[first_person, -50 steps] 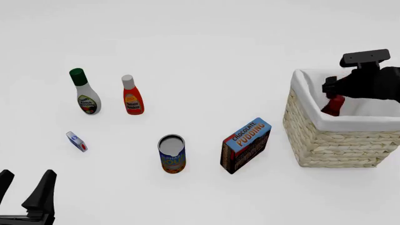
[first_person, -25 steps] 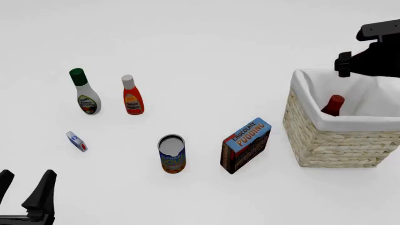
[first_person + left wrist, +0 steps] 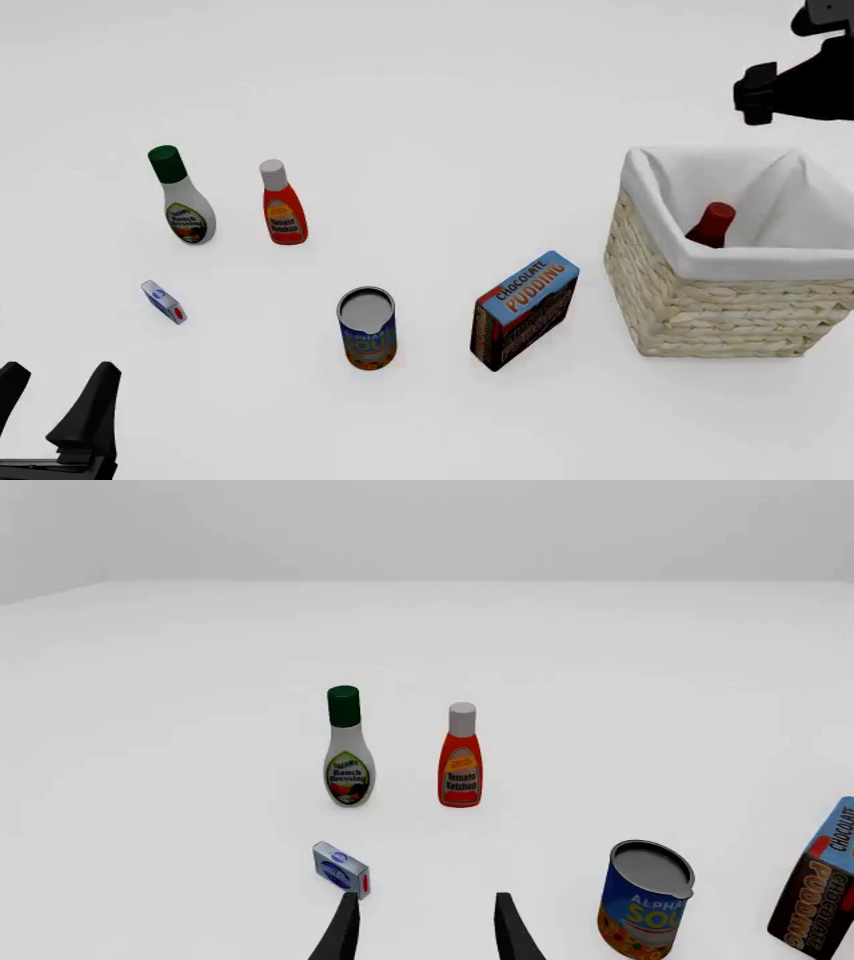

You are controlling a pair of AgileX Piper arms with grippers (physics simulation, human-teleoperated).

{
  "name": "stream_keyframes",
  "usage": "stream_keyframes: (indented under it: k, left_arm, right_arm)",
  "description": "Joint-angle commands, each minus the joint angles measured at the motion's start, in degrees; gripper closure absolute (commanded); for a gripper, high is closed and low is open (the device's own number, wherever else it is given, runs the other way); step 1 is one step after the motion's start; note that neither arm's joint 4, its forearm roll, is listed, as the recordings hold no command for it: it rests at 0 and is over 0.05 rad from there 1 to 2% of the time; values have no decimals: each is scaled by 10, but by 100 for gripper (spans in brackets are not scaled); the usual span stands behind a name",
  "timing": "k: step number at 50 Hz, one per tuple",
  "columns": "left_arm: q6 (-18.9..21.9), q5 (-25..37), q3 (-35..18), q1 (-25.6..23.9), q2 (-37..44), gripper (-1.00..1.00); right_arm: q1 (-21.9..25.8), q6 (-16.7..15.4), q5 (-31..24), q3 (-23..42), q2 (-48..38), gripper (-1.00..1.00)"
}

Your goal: Pick the bbq sauce and place it in the basket.

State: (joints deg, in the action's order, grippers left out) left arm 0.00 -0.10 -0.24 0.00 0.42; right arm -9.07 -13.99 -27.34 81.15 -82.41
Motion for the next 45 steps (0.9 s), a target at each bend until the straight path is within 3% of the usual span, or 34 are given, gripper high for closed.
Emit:
stream_keyframes:
  k: [1, 21, 45]
  left_arm:
    - [0, 0, 0, 0, 0, -100]
    - [0, 0, 0, 0, 0, -100]
    - [0, 0, 0, 0, 0, -100]
  right_arm:
    - [7, 0, -13, 20, 17, -100]
    - [2, 9, -22, 22, 78, -100]
    - [-34, 47, -25, -11, 207, -100]
